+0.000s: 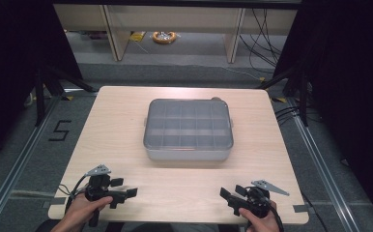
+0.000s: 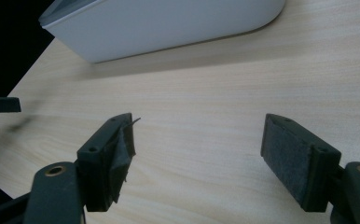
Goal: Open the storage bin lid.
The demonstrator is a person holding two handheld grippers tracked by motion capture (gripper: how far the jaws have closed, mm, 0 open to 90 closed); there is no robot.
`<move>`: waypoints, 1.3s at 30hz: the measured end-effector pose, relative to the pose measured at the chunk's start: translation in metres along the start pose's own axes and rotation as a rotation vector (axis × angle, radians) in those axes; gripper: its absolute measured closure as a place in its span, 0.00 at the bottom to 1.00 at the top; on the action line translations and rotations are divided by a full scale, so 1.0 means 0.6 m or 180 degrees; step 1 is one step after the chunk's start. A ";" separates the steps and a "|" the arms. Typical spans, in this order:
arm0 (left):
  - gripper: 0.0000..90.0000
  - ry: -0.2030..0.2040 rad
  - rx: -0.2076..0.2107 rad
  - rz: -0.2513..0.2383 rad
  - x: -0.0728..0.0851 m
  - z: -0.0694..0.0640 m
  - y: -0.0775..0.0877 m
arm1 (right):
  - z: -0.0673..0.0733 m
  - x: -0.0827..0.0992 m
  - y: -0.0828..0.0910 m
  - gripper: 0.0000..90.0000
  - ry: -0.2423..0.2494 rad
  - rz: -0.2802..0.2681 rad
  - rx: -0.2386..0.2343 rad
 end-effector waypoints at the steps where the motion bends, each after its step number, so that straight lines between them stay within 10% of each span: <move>1: 0.17 0.0044 0.0027 0.0007 0.000 0.000 0.000 | 0.007 -0.001 0.001 0.29 -0.0152 0.0051 -0.0051; 11: 0.17 0.0240 0.0034 -0.0122 -0.023 0.014 0.006 | 0.007 -0.040 -0.008 0.29 -0.0133 0.0036 -0.0136; 39: 0.18 0.0293 0.0052 -0.0222 -0.106 0.033 -0.017 | -0.048 -0.176 -0.023 0.30 -0.0132 -0.0277 0.0003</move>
Point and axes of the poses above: each handheld gripper's, and its own axes: y roughly backward along the jaws, x roughly out of its underside, z roughly to its left, the point moved 5 cm from there along -y, roughly forward along the jaws, and after that the axes turned 2 degrees about -x, right-handed, at the moved point
